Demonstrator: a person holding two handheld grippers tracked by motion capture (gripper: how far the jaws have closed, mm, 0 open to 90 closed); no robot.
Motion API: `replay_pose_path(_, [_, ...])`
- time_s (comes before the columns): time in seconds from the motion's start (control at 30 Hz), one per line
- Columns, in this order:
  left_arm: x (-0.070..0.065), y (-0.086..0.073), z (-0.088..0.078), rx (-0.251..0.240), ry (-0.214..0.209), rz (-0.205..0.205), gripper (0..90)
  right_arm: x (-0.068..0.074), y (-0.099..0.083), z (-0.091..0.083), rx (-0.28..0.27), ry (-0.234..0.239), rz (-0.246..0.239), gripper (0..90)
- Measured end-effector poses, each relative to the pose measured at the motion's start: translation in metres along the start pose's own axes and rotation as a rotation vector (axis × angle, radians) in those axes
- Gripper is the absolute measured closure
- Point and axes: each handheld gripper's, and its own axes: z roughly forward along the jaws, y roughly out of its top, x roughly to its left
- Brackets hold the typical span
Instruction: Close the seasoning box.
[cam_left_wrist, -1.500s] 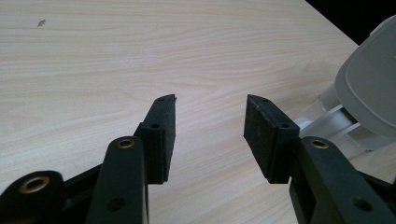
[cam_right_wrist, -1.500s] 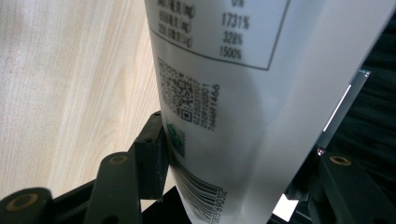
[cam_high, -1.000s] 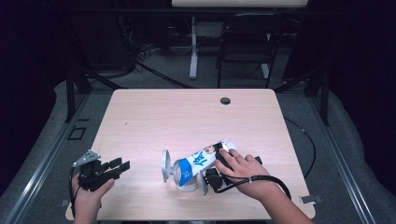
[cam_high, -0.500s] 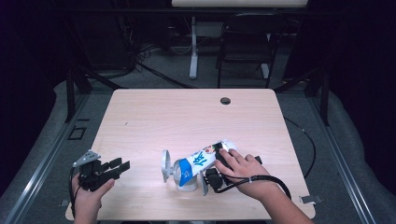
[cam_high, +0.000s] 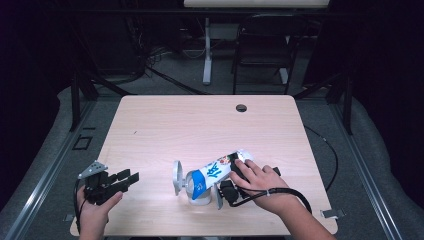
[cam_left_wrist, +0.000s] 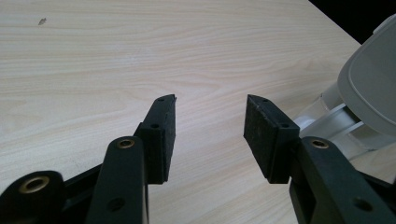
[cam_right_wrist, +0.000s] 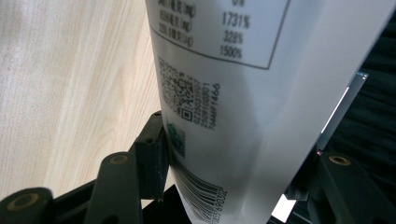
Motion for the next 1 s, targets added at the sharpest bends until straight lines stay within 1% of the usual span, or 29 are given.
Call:
replay_pose_path(0.1, [0.0000,0.0000,-0.0001,0.000,0.000,-0.001,54.0,0.0001,-0.0002,0.0002,-0.005,0.000,0.004,45.7])
replay_pose_path(0.2, [0.0000,0.0000,0.0000,-0.001,-0.001,0.000,54.0,-0.0003,0.0002,-0.0004,0.005,-0.001,-0.005,45.7])
replay_pose_path(0.5, [0.0001,0.0000,0.0001,-0.001,0.001,0.000,54.0,-0.0001,0.0002,-0.0004,0.005,-0.003,-0.007,45.8])
replay_pose_path(0.53, [0.0001,-0.0001,0.0003,-0.002,0.001,-0.001,53.9,-0.0008,0.0006,-0.0012,0.014,-0.002,-0.014,45.9])
replay_pose_path(0.67, [0.0002,0.0000,0.0002,-0.002,0.001,-0.001,54.0,-0.0007,0.0006,-0.0012,0.013,-0.003,-0.015,45.9])
replay_pose_path(0.7, [0.0003,0.0000,0.0000,-0.001,0.001,-0.001,54.0,0.0002,0.0002,-0.0001,0.001,-0.002,-0.005,45.9])
replay_pose_path(0.73, [0.0004,0.0000,-0.0001,0.000,0.001,-0.001,54.0,0.0003,0.0001,0.0001,0.000,-0.002,-0.005,46.0])
replay_pose_path(1.0, [0.0003,0.0001,-0.0003,-0.001,0.000,0.000,53.9,0.0002,0.0007,-0.0005,0.006,-0.007,-0.013,46.1])
